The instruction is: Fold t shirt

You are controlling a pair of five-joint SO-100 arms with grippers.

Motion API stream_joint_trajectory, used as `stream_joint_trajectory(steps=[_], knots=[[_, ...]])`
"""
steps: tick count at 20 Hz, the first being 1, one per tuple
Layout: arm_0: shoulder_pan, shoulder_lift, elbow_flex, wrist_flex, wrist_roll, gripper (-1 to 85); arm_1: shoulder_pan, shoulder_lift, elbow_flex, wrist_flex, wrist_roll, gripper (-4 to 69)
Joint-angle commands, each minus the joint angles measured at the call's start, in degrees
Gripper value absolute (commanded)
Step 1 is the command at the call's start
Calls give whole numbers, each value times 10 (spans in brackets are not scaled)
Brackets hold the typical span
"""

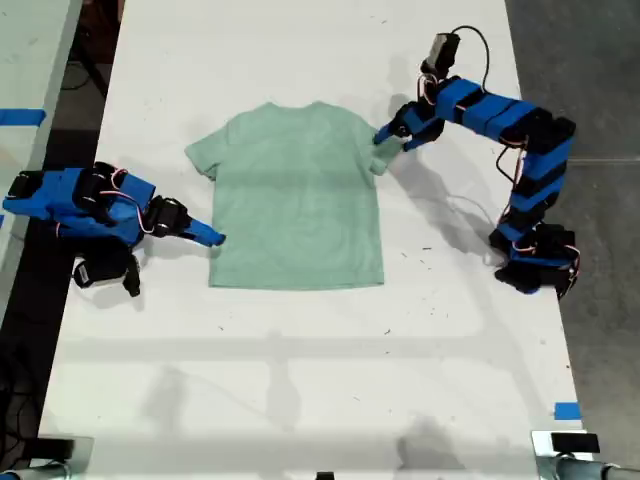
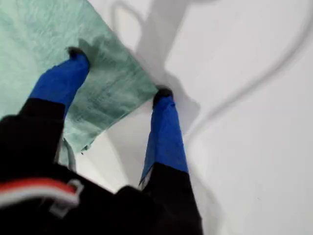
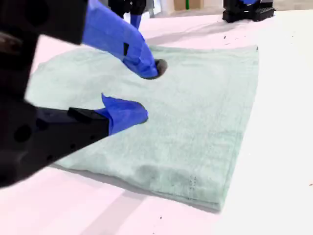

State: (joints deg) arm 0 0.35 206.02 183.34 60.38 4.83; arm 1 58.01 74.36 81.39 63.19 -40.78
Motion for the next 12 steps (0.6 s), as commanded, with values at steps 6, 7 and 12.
stream_joint_trajectory(steps=[6,7,12], knots=[[-6,4,5,-4,-1,111,17,8,-36,9,14,-2],[-6,4,5,-4,-1,111,9,25,-43,18,12,-2],[-6,4,5,-4,-1,111,-56,166,-49,40,19,-2]])
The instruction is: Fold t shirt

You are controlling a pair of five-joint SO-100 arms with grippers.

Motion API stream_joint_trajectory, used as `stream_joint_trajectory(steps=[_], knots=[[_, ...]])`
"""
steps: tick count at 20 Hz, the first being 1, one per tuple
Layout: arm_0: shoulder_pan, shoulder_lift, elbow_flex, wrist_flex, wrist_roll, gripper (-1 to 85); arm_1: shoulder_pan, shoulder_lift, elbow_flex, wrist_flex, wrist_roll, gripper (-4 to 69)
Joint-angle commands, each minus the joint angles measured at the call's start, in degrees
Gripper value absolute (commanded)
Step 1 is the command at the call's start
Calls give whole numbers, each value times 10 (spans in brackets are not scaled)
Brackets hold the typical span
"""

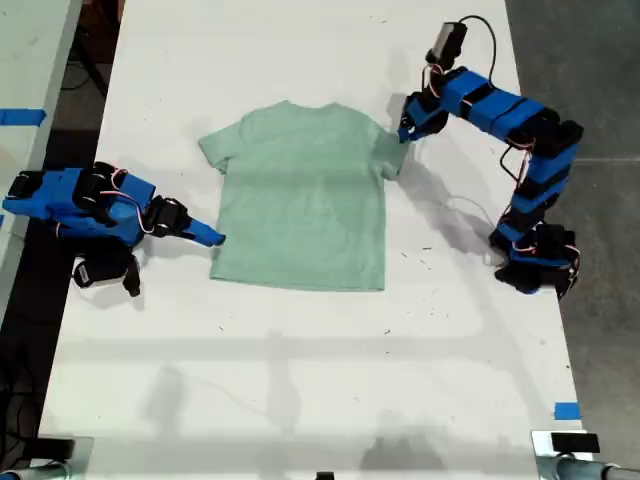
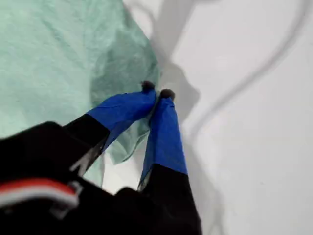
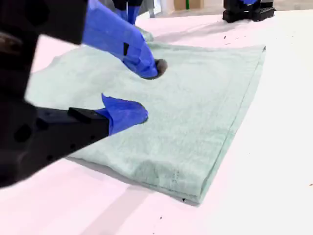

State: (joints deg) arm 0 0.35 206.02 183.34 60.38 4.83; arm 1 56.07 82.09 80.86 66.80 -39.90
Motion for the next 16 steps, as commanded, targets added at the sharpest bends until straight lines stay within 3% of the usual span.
stream_joint_trajectory(steps=[1,3,6,12,15,16], knots=[[-6,4,5,-4,-1,111,-66,110,-49,-1,11,-2],[-6,4,5,-4,-1,111,-140,122,-69,-24,-4,-2],[-6,4,5,-4,-1,111,-241,92,-78,-108,-17,-2],[-6,4,5,-4,-1,111,-340,-53,-229,-149,-1,1],[-6,4,5,-4,-1,111,-352,-72,-249,-164,0,174],[-6,4,5,-4,-1,111,-345,-64,-249,-150,1,193]])
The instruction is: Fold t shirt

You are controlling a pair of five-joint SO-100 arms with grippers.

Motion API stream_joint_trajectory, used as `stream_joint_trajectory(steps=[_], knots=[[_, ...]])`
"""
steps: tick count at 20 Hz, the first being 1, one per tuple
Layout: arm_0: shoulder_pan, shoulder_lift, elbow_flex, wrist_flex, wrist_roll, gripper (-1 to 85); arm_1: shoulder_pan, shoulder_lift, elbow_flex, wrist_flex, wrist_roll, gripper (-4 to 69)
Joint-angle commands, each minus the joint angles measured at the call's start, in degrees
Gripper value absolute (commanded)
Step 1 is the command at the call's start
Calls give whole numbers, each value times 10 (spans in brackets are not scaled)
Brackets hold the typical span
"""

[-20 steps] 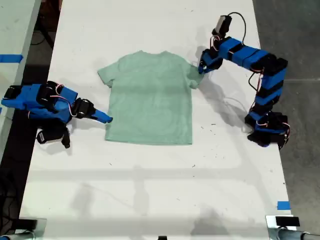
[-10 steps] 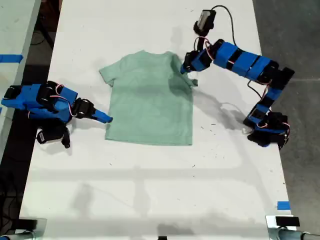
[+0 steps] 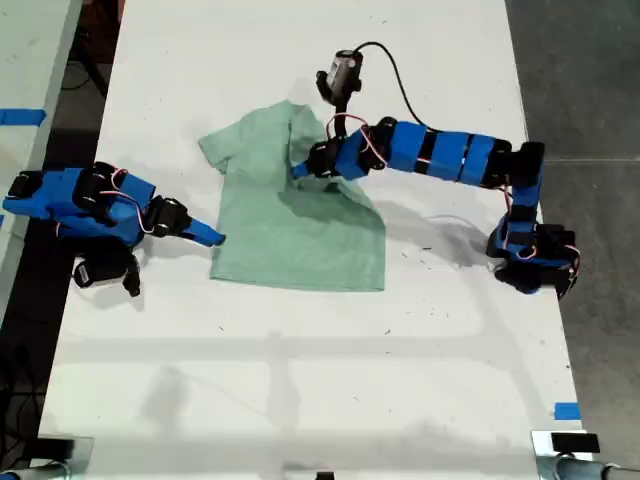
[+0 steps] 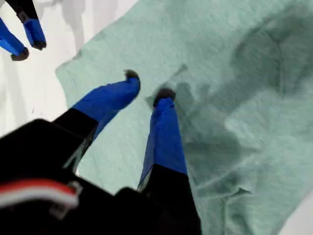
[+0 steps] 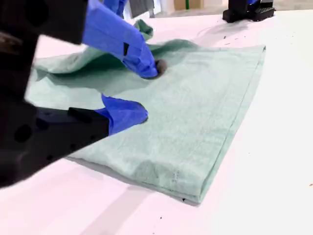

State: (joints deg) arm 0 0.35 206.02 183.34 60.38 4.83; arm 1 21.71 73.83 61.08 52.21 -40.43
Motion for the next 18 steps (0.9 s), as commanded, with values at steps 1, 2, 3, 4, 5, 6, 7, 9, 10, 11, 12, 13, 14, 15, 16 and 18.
stream_joint_trajectory(steps=[1,2,3,4,5,6,7,9,10,11,12,13,14,15,16,18], knots=[[-6,4,5,-4,-1,111,8,35,-51,16,5,208],[-6,4,5,-4,-1,111,18,59,-45,37,3,210],[-6,4,5,-4,-1,111,28,87,-35,59,1,210],[-6,4,5,-4,-1,111,40,120,-18,82,-3,194],[-6,4,5,-4,-1,111,52,156,4,109,-2,3],[-6,4,5,-4,-1,111,59,193,34,137,-1,4],[-6,4,5,-4,-1,111,62,237,77,161,4,4],[-6,4,5,-4,-1,111,54,362,229,149,20,4],[-6,4,5,-4,-1,111,45,433,321,131,29,4],[-6,4,5,-4,-1,111,38,508,415,115,38,4],[-6,4,5,-4,-1,111,30,587,508,100,49,5],[-6,4,5,-4,-1,111,20,667,599,85,62,5],[-6,4,5,-4,-1,111,8,751,686,77,77,5],[-6,4,5,-4,-1,111,-7,842,776,60,87,5],[-6,4,5,-4,-1,111,-18,940,864,49,92,5],[-6,4,5,-4,-1,111,-18,1135,1008,74,115,5]])
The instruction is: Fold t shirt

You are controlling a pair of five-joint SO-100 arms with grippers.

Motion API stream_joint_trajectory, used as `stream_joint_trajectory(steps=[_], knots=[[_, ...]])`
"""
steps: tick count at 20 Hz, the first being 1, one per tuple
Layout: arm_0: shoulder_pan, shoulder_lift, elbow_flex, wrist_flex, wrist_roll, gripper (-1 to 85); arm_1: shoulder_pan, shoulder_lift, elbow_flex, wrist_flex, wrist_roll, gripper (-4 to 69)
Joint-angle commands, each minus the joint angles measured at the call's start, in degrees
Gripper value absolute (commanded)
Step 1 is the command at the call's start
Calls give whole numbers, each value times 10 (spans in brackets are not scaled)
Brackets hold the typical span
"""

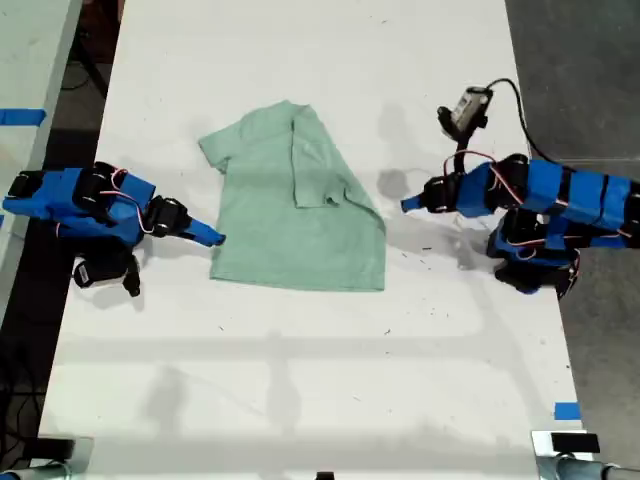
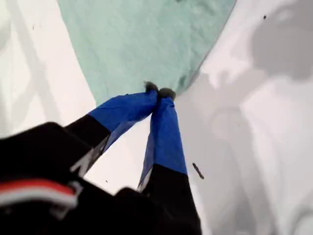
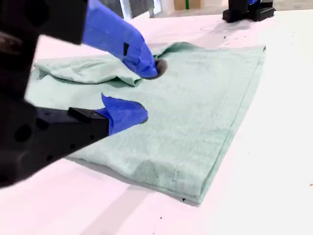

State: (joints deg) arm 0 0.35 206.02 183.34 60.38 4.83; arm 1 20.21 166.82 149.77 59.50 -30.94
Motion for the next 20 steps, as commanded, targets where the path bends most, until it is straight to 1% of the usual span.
stream_joint_trajectory(steps=[1,2,3,5,6,8,20], knots=[[-6,4,5,-4,-1,111,-4,309,178,30,19,8],[-6,4,5,-4,-1,111,-1,345,223,51,25,8],[-6,4,5,-4,-1,111,-4,342,244,53,37,8],[-6,4,5,-4,-1,111,-9,342,275,34,61,8],[-6,4,5,-4,-1,111,0,342,274,48,68,8],[-6,4,5,-4,-1,111,12,342,275,61,69,8],[-6,4,5,-4,-1,111,23,342,276,63,76,8]])
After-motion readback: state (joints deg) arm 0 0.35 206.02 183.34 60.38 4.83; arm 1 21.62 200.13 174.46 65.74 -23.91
